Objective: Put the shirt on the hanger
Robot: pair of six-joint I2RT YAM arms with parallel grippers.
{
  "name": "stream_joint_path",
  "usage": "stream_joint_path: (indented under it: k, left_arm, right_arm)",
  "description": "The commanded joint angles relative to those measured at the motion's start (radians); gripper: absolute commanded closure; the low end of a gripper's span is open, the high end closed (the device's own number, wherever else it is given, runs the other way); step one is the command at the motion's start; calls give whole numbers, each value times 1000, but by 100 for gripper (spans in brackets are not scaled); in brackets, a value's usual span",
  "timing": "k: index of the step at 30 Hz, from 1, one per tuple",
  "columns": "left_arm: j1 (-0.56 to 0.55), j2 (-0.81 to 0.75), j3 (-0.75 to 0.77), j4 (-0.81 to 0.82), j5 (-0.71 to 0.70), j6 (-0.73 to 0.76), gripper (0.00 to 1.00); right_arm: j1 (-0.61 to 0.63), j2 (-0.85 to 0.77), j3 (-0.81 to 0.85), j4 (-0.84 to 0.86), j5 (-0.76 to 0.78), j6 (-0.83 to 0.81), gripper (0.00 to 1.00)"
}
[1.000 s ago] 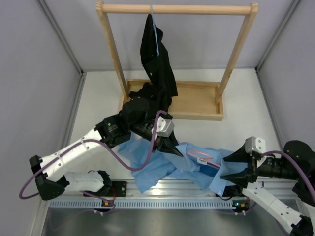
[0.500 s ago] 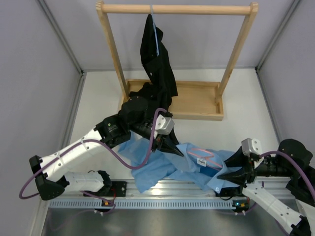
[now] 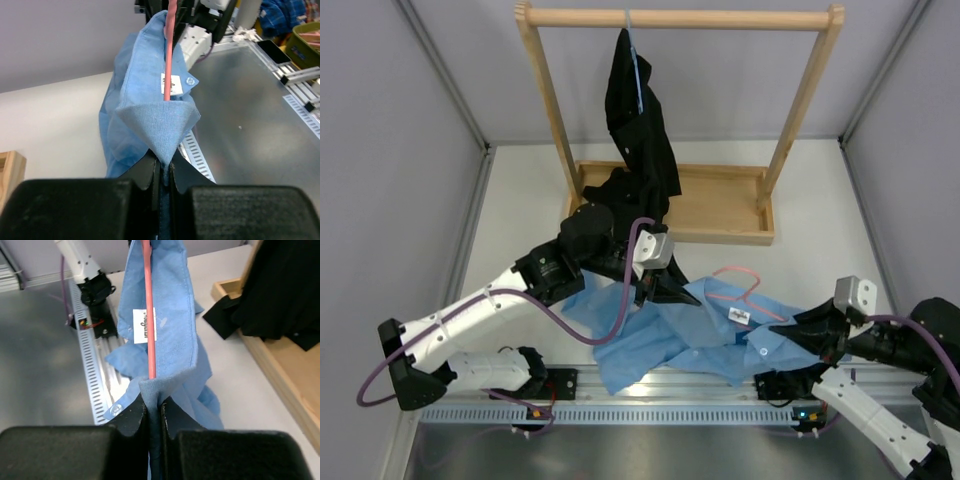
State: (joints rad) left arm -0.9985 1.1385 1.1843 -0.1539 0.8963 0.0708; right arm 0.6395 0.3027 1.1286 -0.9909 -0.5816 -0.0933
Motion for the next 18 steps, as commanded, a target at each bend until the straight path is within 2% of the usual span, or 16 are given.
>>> stream_joint_path:
  k: [1,3,5,8,9,11,13,17,18]
  left_arm:
    - [4,-60,-25,108,-97,-34,97]
    - [5,-59,-37,132,-134,-63,91]
    - [4,-51,-40,143,-175,-93,80]
    - [4,-40,-43,204,-195,-134,72]
    - [4,-39,-43,218,-203,-144,59]
    - [4,-37,-45,249,-220,-176,41]
    - [4,-42,-41,260,-266,-196,2]
    - [4,-75,-12,240,-413,-235,2]
    - [4,-97,4,211,-513,-239,2]
  right_arm:
    - [11,-80,51,112,184,26,100]
    - [11,-105,42,144,219,40,100]
    - [11,-131,34,182,226,44,100]
    - [9,-146,30,209,235,43,100]
    - [11,-148,33,209,242,40,100]
    - [11,-142,46,206,276,35,100]
    - [11,-125,62,193,310,30,100]
    - [12,-82,166,134,436,0,100]
    - [14,-71,186,117,462,0,100]
